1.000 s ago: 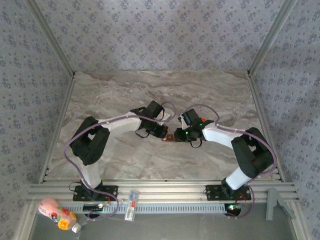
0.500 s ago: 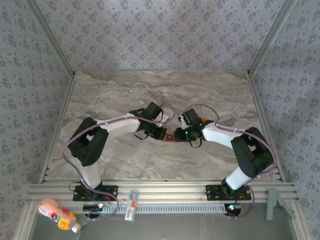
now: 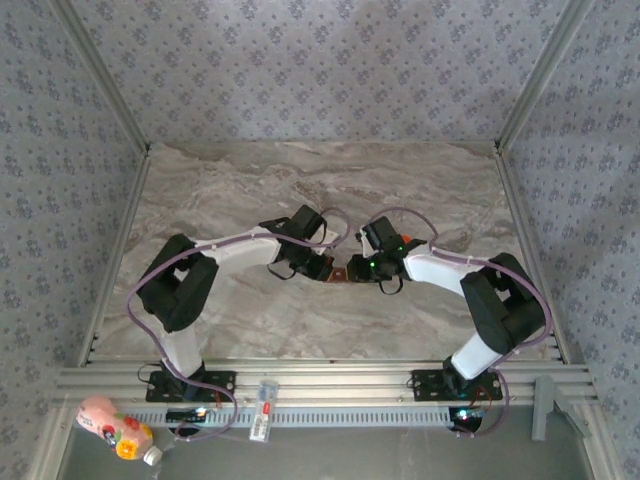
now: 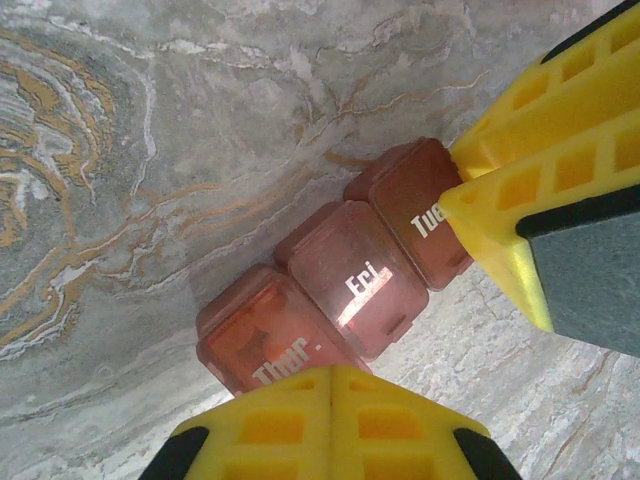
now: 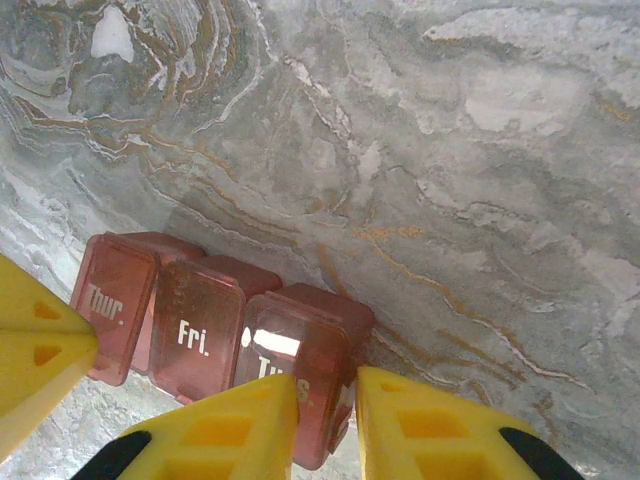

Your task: Sort the pills into containers

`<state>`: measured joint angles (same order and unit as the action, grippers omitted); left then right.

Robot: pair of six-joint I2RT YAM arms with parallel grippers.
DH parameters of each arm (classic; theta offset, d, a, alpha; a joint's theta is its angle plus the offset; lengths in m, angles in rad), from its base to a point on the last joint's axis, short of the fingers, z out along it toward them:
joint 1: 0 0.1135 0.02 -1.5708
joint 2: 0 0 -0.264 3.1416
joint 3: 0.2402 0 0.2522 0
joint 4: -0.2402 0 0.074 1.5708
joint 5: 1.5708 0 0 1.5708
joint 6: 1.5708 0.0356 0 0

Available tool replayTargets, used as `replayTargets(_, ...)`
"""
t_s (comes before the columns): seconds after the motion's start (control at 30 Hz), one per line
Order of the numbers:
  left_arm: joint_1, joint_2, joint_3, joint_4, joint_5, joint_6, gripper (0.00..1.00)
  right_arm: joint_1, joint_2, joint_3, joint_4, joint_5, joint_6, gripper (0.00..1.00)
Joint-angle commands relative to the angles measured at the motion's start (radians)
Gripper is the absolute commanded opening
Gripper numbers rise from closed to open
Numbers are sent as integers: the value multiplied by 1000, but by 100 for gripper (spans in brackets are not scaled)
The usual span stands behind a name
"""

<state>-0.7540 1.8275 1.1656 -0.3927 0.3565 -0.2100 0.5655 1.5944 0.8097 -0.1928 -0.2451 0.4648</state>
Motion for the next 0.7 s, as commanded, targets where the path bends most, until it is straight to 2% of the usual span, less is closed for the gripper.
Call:
replayTargets(0.0, -8, 22, 3, -3, 29, -3, 0, 8, 52, -14, -57, 41, 11, 23)
replayTargets(0.67, -8, 63, -14, 15, -7, -7, 0, 9, 70, -14, -54, 38, 12, 23)
